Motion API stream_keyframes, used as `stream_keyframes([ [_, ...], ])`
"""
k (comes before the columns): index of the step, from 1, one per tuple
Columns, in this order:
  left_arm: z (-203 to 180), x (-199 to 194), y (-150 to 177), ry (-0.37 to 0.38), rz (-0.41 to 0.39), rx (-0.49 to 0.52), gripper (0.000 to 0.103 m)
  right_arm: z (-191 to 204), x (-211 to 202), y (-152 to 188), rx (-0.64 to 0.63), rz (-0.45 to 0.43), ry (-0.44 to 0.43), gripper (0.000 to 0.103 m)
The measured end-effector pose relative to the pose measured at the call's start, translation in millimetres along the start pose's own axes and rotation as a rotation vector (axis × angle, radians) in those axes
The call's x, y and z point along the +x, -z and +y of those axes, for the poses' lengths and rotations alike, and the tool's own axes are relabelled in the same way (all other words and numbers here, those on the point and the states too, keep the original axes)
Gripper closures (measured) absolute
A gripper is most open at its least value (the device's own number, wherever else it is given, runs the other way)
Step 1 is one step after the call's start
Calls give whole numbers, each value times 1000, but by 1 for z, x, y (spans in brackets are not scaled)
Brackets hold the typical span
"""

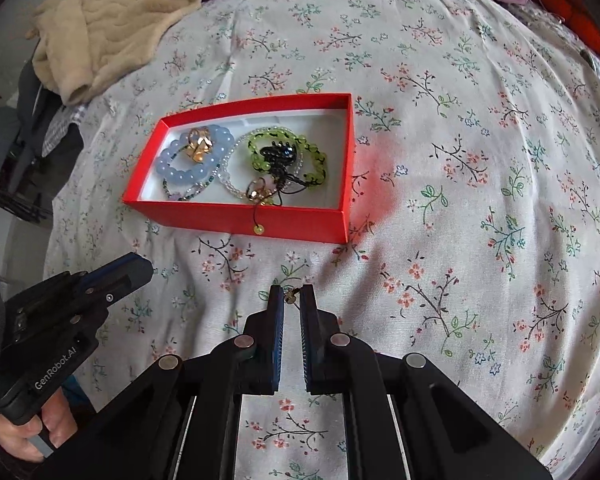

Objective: Organize jewelry
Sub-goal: 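Carry both earrings over the box and open the left tool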

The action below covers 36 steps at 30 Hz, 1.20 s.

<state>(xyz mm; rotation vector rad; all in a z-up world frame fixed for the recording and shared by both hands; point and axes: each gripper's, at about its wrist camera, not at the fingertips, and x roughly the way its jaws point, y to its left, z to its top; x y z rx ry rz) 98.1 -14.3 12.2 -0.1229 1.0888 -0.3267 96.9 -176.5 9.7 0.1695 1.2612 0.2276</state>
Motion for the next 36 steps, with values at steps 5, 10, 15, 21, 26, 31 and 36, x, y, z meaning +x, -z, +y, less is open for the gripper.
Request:
stream_keyframes([
  [5, 5, -14, -13, 20, -46, -19, 96, 15, -11, -9, -9, -49, -35, 95],
  [10, 9, -16, -26, 28, -73, -43, 96, 19, -12, -23, 26, -77, -66, 95],
  [15, 6, -10, -35, 11, -78, -40, 96, 21, -7, -35, 67, -87, -87, 95],
  [21, 2, -1, -41, -19, -80, -31, 96, 25, -1, -44, 84, -100, -78, 94],
  [26, 1, 6, -46, -44, -82, -21, 96, 24, 6, -49, 95, -91, -80, 94],
  [31, 0, 12, -49, -58, -86, -2, 94, 19, 8, -51, 104, -86, -75, 94],
  [36, 3, 11, -47, -77, -81, 0, 78, 16, 8, -53, 109, -86, -75, 94],
])
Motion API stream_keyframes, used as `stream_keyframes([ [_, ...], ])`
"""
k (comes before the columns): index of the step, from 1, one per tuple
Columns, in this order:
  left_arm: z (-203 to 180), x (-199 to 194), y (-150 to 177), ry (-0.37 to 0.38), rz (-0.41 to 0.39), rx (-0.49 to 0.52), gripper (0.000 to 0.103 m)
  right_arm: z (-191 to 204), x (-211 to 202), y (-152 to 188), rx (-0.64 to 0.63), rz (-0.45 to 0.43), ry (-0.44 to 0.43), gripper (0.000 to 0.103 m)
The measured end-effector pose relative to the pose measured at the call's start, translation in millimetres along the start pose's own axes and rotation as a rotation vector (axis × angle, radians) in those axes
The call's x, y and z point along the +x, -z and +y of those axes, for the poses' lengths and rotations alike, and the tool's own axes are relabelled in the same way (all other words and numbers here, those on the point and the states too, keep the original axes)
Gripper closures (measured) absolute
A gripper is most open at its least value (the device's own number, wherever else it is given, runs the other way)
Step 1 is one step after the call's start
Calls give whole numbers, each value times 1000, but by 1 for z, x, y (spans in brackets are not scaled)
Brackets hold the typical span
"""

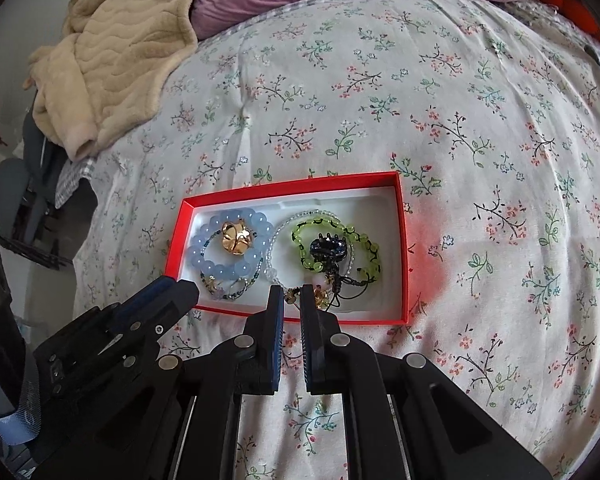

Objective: Organize jewelry
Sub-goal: 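Carry both earrings over the box and open the left tool, then open the right tool to drop its earring, then withdraw both tools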

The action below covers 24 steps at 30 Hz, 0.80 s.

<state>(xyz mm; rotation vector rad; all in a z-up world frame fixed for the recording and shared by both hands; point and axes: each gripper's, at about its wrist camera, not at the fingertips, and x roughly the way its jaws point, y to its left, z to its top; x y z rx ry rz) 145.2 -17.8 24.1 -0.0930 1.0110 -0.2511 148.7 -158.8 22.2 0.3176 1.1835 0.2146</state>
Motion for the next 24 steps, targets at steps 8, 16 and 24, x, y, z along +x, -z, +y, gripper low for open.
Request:
stream_keyframes([
  [8, 10, -10, 5, -21, -10, -4, 66, 5, 9, -6, -13, 11, 2, 94],
  [16, 14, -10, 8, -40, 3, 13, 62, 9, 13, -6, -4, 33, -35, 72],
  [24, 15, -12, 21, -77, 27, 45, 37, 0, -19, 6, -18, -10, -19, 59],
])
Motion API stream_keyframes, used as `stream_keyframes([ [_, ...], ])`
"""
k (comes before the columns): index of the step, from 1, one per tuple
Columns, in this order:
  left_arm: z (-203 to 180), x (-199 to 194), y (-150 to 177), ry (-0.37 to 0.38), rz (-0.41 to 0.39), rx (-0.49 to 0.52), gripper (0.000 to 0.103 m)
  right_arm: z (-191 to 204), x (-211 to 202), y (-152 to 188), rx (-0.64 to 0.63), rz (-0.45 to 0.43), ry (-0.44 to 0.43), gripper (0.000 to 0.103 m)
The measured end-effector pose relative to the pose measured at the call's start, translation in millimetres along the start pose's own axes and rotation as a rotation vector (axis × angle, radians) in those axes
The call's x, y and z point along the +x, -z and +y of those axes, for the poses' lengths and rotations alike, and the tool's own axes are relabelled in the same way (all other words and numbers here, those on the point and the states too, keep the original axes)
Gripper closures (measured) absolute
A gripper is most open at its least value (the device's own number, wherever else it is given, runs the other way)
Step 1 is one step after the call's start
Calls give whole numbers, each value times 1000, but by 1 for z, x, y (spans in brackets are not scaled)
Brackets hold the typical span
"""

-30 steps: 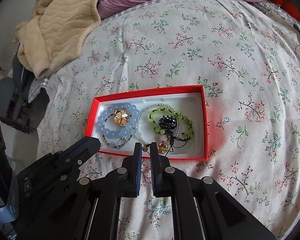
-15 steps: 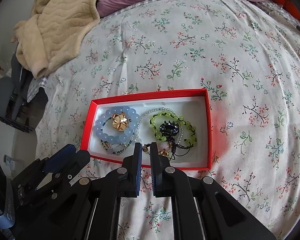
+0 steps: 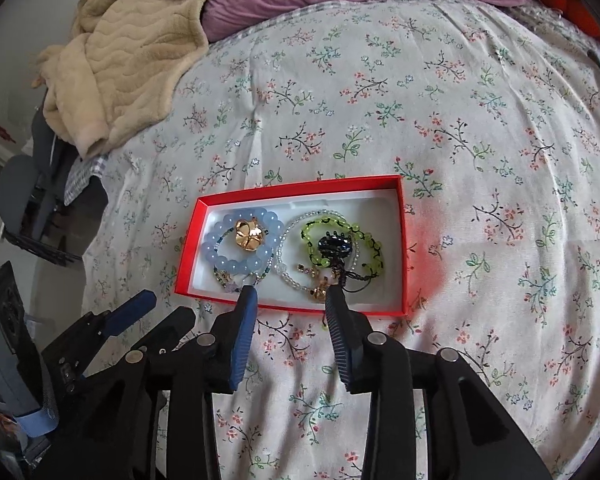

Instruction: Organize jewelry

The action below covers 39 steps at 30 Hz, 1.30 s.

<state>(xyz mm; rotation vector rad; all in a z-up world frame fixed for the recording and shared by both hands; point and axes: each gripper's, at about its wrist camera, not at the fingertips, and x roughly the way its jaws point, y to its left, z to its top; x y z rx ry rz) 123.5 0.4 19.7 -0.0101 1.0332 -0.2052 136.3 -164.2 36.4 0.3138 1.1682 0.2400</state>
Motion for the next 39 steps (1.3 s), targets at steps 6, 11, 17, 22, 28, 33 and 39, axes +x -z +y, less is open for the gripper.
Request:
stream_keyframes([
  [6, 5, -2, 18, -44, 36, -59, 9, -4, -15, 22, -58, -24, 105, 38],
  [11, 0, -10, 31, -111, 23, -73, 1, -5, -18, 45, -137, -32, 214, 12],
  [17, -7, -18, 41, -113, 15, -75, 1, -4, -19, 69, -221, -39, 323, 4],
  [22, -14, -18, 43, -128, 13, -50, 1, -7, -21, 77, -228, -49, 350, 4],
  [28, -17, -14, 44, -130, 21, -38, 1, -10, -20, 77, -225, -45, 367, 4],
  [33, -19, -13, 44, -128, 27, -31, 1, -11, -18, 76, -216, -40, 369, 4],
  [39, -19, -12, 45, -128, 31, -23, 1, -10, -16, 74, -215, -34, 367, 4],
])
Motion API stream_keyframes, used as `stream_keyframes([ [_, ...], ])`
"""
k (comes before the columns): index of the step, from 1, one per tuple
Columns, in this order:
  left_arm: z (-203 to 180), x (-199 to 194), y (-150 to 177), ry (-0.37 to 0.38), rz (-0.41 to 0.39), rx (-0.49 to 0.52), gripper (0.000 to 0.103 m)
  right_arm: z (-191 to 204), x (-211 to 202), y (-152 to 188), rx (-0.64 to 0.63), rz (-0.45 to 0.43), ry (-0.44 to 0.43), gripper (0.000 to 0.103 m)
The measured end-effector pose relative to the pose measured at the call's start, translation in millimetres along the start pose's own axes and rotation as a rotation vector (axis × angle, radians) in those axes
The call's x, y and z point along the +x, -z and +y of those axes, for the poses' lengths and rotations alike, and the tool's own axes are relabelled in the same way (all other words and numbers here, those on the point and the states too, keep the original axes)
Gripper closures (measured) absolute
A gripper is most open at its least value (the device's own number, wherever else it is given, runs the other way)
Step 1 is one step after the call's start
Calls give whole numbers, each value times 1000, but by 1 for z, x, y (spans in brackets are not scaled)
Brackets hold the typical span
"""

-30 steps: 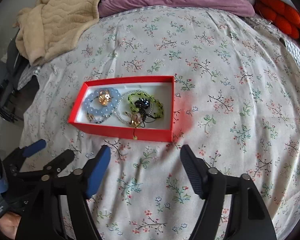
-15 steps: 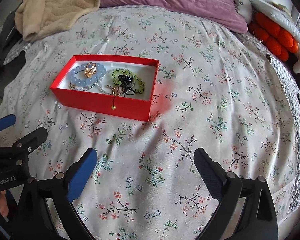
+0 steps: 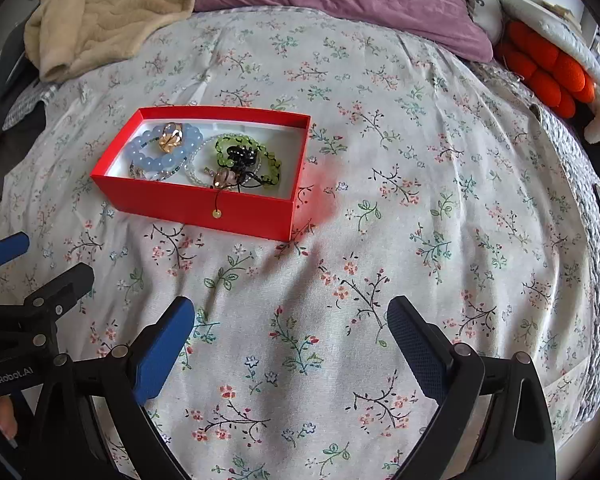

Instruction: Organize jewelry

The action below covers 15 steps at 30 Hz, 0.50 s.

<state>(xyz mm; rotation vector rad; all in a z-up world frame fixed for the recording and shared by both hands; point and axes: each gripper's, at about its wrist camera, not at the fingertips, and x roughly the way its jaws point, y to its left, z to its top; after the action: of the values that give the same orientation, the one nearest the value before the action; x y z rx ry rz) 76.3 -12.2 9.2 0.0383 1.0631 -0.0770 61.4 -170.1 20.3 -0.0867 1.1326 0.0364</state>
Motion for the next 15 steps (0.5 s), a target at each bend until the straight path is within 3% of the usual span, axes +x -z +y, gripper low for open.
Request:
stream_keyframes([
  [15, 0, 1, 1, 2, 8, 2, 1, 0, 2, 0, 7, 8, -4, 4],
])
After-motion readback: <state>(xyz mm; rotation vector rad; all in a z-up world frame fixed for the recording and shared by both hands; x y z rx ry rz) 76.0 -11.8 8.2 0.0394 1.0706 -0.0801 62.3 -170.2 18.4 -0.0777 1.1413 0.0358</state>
